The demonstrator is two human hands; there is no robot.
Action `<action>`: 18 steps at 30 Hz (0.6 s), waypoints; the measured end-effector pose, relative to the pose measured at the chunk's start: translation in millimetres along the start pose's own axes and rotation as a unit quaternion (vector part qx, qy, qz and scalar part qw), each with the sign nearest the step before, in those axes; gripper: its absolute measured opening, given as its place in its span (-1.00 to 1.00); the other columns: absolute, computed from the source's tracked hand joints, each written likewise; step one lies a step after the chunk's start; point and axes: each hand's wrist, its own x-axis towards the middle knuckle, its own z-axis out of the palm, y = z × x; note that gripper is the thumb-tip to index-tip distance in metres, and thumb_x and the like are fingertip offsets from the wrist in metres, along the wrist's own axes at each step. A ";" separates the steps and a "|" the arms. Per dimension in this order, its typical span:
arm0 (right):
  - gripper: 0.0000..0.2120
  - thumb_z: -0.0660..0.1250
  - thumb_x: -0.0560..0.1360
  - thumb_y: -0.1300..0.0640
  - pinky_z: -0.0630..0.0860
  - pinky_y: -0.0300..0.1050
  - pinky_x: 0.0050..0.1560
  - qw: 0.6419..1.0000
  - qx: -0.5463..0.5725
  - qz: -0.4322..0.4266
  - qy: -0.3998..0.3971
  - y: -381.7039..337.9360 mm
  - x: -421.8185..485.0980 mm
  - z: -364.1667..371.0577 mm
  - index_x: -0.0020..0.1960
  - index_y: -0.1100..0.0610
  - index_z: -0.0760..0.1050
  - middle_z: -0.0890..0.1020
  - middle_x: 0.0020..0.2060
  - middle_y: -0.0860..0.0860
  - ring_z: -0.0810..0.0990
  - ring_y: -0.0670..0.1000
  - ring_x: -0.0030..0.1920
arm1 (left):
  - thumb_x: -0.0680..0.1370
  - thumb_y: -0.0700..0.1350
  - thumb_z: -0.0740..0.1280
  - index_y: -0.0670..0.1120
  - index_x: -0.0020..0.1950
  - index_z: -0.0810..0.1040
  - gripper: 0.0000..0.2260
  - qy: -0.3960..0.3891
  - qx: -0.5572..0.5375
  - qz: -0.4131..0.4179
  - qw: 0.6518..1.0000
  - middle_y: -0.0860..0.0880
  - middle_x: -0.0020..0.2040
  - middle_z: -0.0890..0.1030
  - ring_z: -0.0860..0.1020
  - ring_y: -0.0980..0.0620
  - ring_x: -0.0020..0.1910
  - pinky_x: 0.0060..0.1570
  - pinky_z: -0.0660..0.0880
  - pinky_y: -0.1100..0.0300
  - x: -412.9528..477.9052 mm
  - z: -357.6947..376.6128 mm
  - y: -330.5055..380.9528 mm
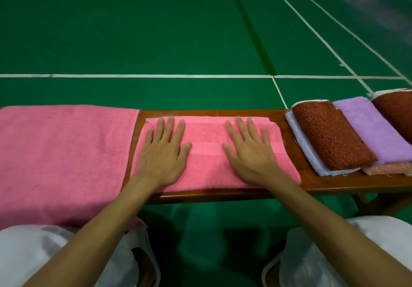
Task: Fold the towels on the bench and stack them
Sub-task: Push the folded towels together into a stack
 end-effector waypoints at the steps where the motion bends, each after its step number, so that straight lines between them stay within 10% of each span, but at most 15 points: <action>1: -0.31 -0.32 0.60 -0.35 -0.23 0.32 0.59 1.000 0.000 0.018 0.008 10.1 0.4 -1.0 0.66 -0.11 -0.26 -0.25 0.65 0.00 -0.32 0.10 0.63 | 0.63 0.30 -0.31 0.04 0.68 -0.24 -0.35 0.003 0.007 -0.007 1.000 -0.06 0.67 -0.24 -0.27 -0.08 0.65 0.61 -0.25 -0.12 -1.5 -1.5 -5.1; 10: -0.36 -0.13 0.67 -0.25 -0.13 0.27 0.61 0.994 0.029 0.103 0.034 32.0 -0.2 -3.4 0.68 -0.03 -0.08 -0.09 0.67 0.09 -0.15 0.15 0.66 | 0.62 0.33 -0.27 0.02 0.69 -0.18 -0.30 0.012 -0.002 -0.026 1.000 -0.08 0.68 -0.19 -0.24 -0.07 0.65 0.54 -0.34 -0.07 -6.5 -5.9 -8.3; 14: -0.32 0.12 0.59 -0.23 0.32 0.24 0.40 0.969 0.072 0.173 0.162 30.8 -1.4 -11.7 0.57 0.16 0.26 0.39 0.46 0.25 0.33 0.29 0.44 | 0.57 0.39 -0.21 0.02 0.69 -0.18 -0.23 0.002 -0.038 -0.031 0.999 -0.08 0.68 -0.21 -0.24 -0.09 0.65 0.56 -0.31 -0.15 -7.1 -18.7 1.6; 18: -0.29 0.37 0.51 -0.23 0.40 0.20 0.28 0.954 0.058 0.249 0.154 35.3 1.8 -30.0 0.37 0.30 0.34 0.47 0.31 0.28 0.41 0.30 0.34 | 0.53 0.44 -0.25 0.07 0.69 -0.15 -0.21 0.042 -0.079 -0.001 0.996 -0.03 0.67 -0.21 -0.24 -0.06 0.65 0.58 -0.26 -0.17 -8.9 -31.7 23.1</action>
